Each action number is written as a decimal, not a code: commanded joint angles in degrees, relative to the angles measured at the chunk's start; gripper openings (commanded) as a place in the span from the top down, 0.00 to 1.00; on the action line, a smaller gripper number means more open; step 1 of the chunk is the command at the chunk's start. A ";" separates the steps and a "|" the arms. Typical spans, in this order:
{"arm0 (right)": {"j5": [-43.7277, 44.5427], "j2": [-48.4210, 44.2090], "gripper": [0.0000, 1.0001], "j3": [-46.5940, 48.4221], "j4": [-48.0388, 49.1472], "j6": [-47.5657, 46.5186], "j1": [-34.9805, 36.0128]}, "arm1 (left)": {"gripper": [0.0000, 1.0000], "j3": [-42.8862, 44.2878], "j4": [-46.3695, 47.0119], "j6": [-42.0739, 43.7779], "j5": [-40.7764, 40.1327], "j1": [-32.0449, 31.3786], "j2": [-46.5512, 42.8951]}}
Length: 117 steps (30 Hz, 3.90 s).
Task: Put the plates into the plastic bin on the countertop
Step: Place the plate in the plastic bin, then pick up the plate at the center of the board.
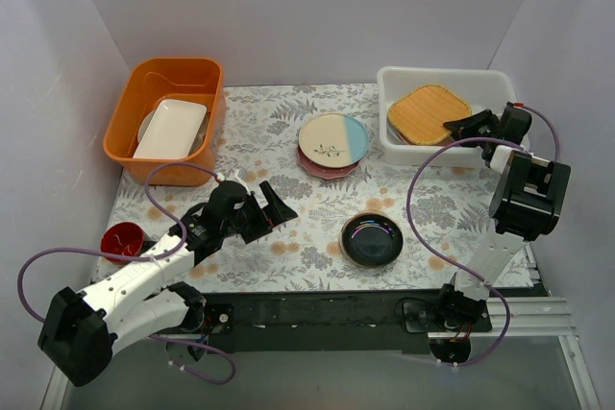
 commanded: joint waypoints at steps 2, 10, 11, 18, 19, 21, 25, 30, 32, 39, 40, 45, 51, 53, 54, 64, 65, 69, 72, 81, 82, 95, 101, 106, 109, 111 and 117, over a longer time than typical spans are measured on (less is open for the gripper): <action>0.16 -2.17 0.61 2.88 -5.49 -4.65 -0.33 | 0.02 0.22 -0.63 0.27 -0.13 -0.29 -1.81; 6.48 -7.18 0.37 4.64 -14.38 -8.79 -0.25 | 0.02 -0.31 -0.71 -0.26 0.40 -0.29 -2.78; 7.01 -8.31 0.32 4.56 -14.65 -8.96 -0.25 | 0.02 -0.57 -0.71 -0.26 0.31 -0.29 -3.12; 10.44 -13.77 0.15 3.15 -15.26 -9.23 -0.25 | 0.02 -1.01 -0.89 -0.43 0.13 -0.29 -4.36; 10.79 -14.12 0.15 3.41 -15.53 -9.31 -0.25 | 0.02 -1.10 -0.80 -0.52 0.22 -0.29 -4.36; 10.88 -15.44 0.12 3.67 -15.35 -9.49 -0.25 | 0.02 -1.10 -0.71 -0.87 0.13 -0.29 -4.45; 11.15 -16.94 0.08 4.73 -15.62 -9.75 -0.25 | 0.02 -1.36 -0.45 -1.22 0.22 -0.29 -4.27; 8.78 -17.64 0.06 5.08 -14.13 -8.35 -0.25 | 0.02 -0.92 -0.54 -0.87 0.22 -0.29 -4.01; 7.38 -18.25 0.06 4.47 -13.25 -7.74 -0.25 | 0.02 -0.92 -0.62 -0.87 0.13 -0.29 -3.83; 4.91 -20.80 0.06 2.36 -11.75 -7.03 0.98 | 0.02 -0.48 -0.45 -0.87 -0.04 -0.29 -2.78; 4.56 -20.98 0.06 2.71 -12.62 -7.64 1.42 | 0.02 -0.48 -0.10 -0.96 0.13 -0.29 -2.52; 3.33 -21.95 0.06 4.82 -16.40 -9.75 4.93 | 0.02 1.63 -1.07 -0.17 -1.27 -0.29 -0.67; 0.78 -24.58 0.07 3.51 -19.83 -14.31 9.15 | 0.02 6.19 -1.33 -0.70 -2.51 -0.29 5.90; 0.25 -26.94 0.07 0.53 -21.24 -15.02 9.59 | 0.02 8.82 -0.89 -0.09 -2.07 -0.21 8.72; -0.01 -27.92 0.07 -0.44 -21.50 -15.72 9.60 | 0.02 9.79 -0.98 0.18 -1.89 -0.21 11.00; -4.58 -36.88 0.08 -11.52 -24.58 -20.03 10.91 | 0.02 22.08 5.00 0.97 2.15 0.50 26.30; -4.67 -37.50 0.08 -12.31 -24.93 -20.12 11.00 | 0.02 23.24 5.17 0.80 2.59 0.67 29.27; -5.55 -40.23 0.09 -17.14 -24.67 -20.39 12.49 | 0.02 27.28 8.06 -0.96 3.47 1.46 35.44; -5.64 -42.07 0.09 -20.66 -24.67 -20.74 13.64 | 0.02 29.66 10.26 -2.54 5.31 2.60 39.74; -6.61 -48.05 0.10 -30.59 -24.32 -20.30 14.26 | 0.04 38.00 11.77 -2.98 6.81 5.68 49.16; -6.69 -48.92 0.10 -31.21 -24.14 -20.13 14.34 | 0.04 38.62 11.77 -2.81 7.16 6.20 50.30; -7.05 -48.93 0.10 -33.06 -24.23 -21.00 14.34 | 0.12 46.36 11.76 -2.37 6.20 7.53 57.86; -6.96 -49.28 0.10 -33.41 -23.79 -20.74 14.34 | 0.14 45.75 13.35 -2.89 5.23 7.53 59.62; -6.96 -49.19 0.10 -33.41 -23.79 -20.65 14.34 | 0.15 43.64 15.37 -4.21 4.35 7.53 60.50; -7.05 -49.28 0.10 -33.41 -23.79 -20.57 14.34 | 0.18 42.41 17.81 -5.53 3.31 7.44 61.56; -6.96 -49.19 0.10 -33.59 -23.61 -20.48 14.34 | 0.19 41.27 19.76 -6.67 2.42 7.44 62.08; -7.22 -48.84 0.11 -33.77 -23.26 -20.04 14.26 | 0.24 41.18 22.40 -9.40 1.01 7.27 64.90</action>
